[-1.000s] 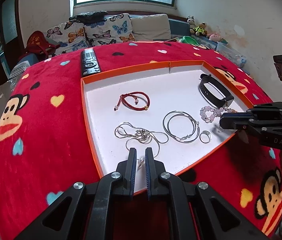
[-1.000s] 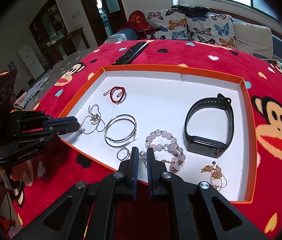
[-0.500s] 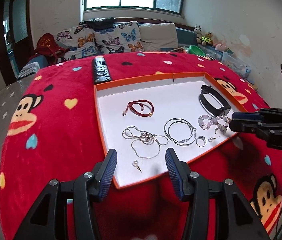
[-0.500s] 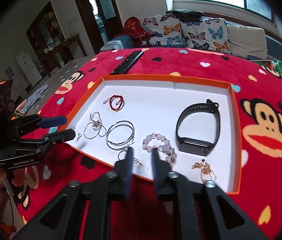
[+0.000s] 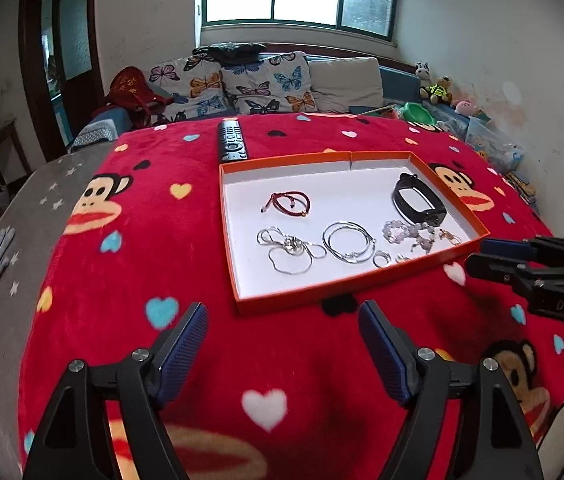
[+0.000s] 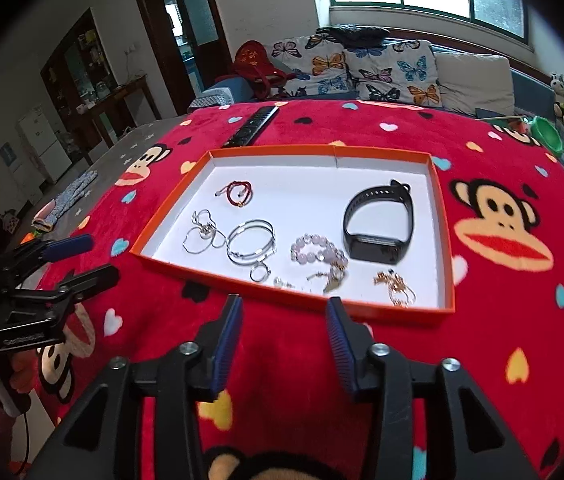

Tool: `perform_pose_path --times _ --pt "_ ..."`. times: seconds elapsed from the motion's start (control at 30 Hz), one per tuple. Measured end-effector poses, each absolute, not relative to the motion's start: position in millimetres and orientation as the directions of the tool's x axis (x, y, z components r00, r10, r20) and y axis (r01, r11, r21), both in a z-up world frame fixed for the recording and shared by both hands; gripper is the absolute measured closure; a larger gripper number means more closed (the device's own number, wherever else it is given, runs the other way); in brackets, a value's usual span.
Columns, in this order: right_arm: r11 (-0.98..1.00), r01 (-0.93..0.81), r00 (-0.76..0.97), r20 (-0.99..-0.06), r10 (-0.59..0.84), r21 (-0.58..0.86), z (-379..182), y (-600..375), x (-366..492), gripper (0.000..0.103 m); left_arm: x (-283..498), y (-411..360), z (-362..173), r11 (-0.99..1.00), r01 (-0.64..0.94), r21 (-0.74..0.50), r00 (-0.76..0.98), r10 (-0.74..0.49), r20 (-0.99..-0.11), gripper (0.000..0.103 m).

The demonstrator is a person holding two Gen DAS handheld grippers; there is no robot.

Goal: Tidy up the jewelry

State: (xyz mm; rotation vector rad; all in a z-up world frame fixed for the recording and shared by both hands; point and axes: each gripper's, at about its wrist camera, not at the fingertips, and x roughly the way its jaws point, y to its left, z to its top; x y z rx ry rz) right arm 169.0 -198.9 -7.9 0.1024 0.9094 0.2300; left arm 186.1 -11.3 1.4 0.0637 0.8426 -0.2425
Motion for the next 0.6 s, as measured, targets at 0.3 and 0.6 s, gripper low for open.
perform_pose_path --times 0.3,0.6 --pt "0.984 -0.121 0.606 -0.775 0.179 0.132 -4.9 -194.4 143.4 0.037 152.7 -11.3 13.9 0.982 0.187 -0.016 0.663 -0.138 -0.736 0.015" --pt "0.991 -0.091 0.613 -0.778 0.137 0.103 -3.1 -189.0 124.0 0.035 132.4 -3.2 11.8 0.988 0.147 -0.040 0.655 -0.127 -0.745 0.014"
